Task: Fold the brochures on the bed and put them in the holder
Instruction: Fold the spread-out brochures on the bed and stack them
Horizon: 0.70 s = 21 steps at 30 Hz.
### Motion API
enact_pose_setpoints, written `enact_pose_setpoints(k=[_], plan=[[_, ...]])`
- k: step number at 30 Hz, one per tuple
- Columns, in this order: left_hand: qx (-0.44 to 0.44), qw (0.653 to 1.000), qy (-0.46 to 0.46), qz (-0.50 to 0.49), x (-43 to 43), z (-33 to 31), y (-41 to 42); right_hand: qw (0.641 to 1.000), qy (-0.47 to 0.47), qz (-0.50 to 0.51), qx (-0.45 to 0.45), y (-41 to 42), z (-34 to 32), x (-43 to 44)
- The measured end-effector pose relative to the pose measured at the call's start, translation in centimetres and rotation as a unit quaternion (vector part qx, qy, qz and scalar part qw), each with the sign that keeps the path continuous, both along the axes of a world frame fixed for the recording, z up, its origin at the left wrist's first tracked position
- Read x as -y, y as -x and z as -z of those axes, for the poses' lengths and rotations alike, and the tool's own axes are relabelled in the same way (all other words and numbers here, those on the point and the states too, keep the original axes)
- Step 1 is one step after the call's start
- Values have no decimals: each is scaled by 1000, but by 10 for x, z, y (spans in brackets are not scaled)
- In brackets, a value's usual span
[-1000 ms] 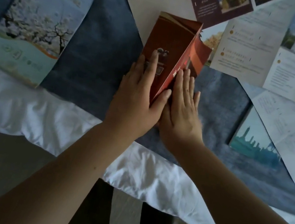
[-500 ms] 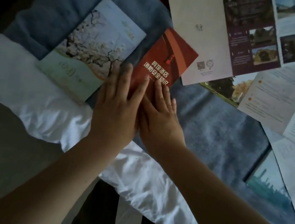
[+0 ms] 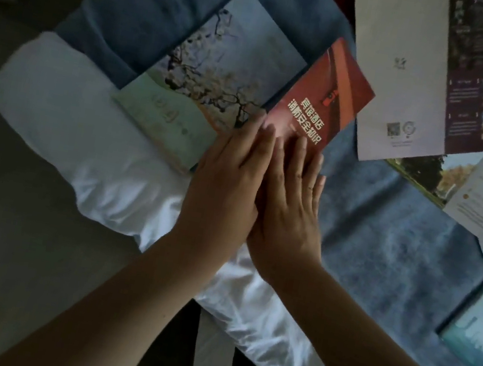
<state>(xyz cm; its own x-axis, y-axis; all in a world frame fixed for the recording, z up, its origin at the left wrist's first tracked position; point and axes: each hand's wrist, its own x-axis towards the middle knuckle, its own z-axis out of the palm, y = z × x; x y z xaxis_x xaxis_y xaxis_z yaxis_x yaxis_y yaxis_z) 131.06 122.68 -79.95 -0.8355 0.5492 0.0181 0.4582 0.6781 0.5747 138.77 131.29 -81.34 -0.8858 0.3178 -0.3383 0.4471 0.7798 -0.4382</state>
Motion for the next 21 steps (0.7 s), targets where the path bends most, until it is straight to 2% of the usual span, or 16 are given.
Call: enact_pose_setpoints(k=[4, 9, 15, 21], plan=[[21, 998, -21, -62, 32, -21, 34, 999, 41, -32, -13, 28, -4, 29], [4, 994, 64, -84, 71, -17, 79, 996, 30, -80, -23, 62, -3, 53], [6, 992, 114, -44, 84, -2, 100, 996, -17, -87, -4, 80, -3, 56], [-47, 977, 206, 12, 87, -1, 101, 989, -99, -105, 36, 94, -25, 41]])
